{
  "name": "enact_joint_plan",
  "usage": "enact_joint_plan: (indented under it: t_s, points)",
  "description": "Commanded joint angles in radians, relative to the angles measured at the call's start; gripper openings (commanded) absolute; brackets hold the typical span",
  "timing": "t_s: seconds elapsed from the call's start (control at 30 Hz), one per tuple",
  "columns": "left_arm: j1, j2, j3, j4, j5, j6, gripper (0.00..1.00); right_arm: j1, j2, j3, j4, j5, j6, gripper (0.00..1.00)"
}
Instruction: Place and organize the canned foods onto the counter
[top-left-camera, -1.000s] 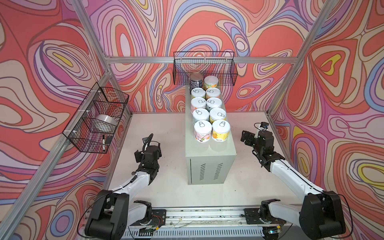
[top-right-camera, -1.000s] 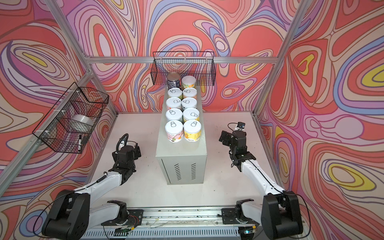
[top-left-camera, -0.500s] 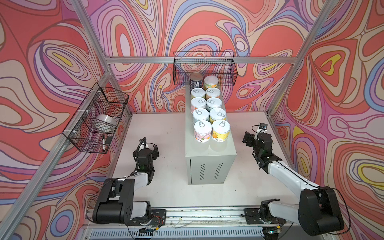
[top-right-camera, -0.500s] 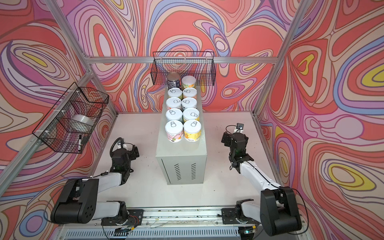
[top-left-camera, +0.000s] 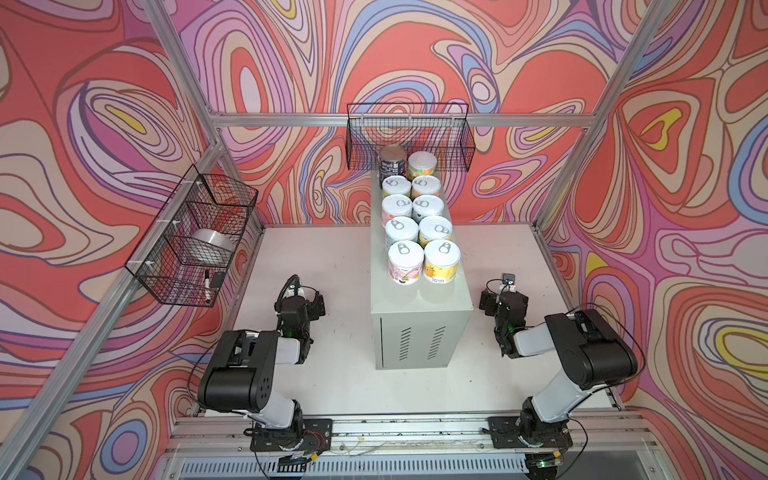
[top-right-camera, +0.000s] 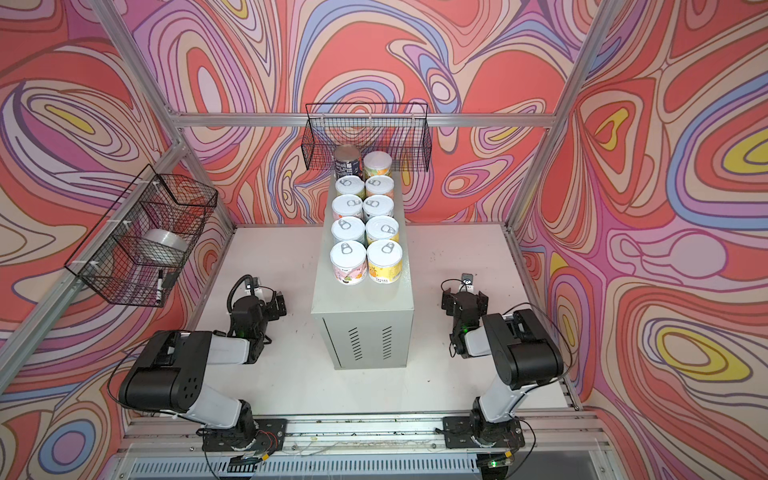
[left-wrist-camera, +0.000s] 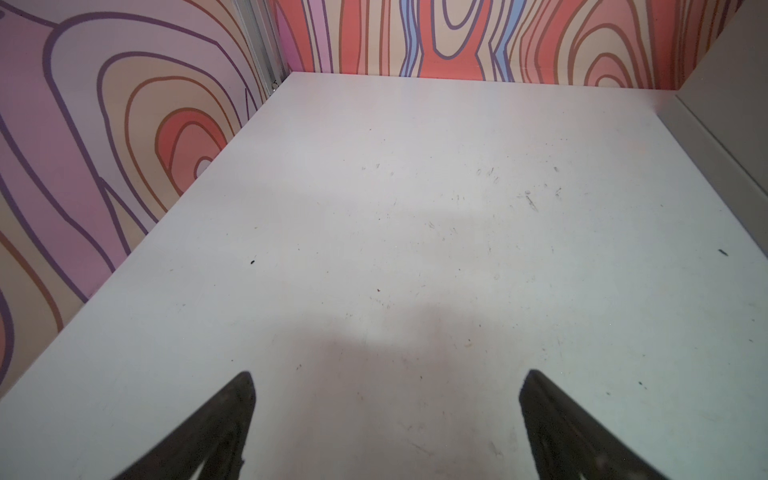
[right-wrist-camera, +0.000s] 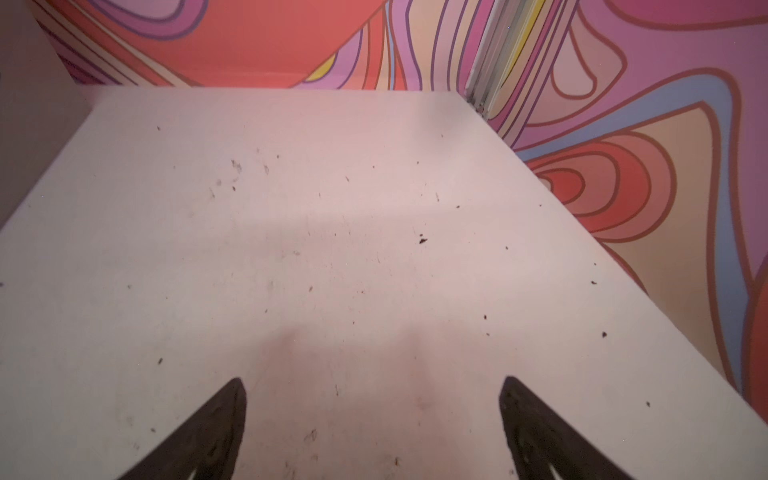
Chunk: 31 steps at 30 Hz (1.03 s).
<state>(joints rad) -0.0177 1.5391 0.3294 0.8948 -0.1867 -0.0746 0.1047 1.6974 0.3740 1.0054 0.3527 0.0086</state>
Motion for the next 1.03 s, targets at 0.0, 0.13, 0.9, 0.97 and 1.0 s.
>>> enact_joint_plan:
  t_s: [0.0, 0.13, 0.9, 0.97, 1.0]
  points:
    - [0.006, -0.003, 0.014, 0.049, 0.009, 0.008, 1.0, -0.007, 0.014, 0.028, 0.074, -0.017, 0.007, 0.98]
    - [0.005, -0.002, 0.013, 0.05, 0.026, 0.013, 1.0, -0.036, 0.025, 0.073, 0.017, -0.049, 0.024, 0.98]
    - [0.012, 0.013, 0.071, -0.046, 0.15, 0.056, 1.0, -0.036, 0.023, 0.065, 0.029, -0.046, 0.016, 0.98]
    - [0.012, 0.003, 0.061, -0.038, 0.152, 0.057, 1.0, -0.036, 0.022, 0.065, 0.029, -0.046, 0.017, 0.98]
    - [0.012, 0.002, 0.055, -0.026, 0.153, 0.057, 1.0, -0.036, 0.022, 0.065, 0.029, -0.045, 0.017, 0.98]
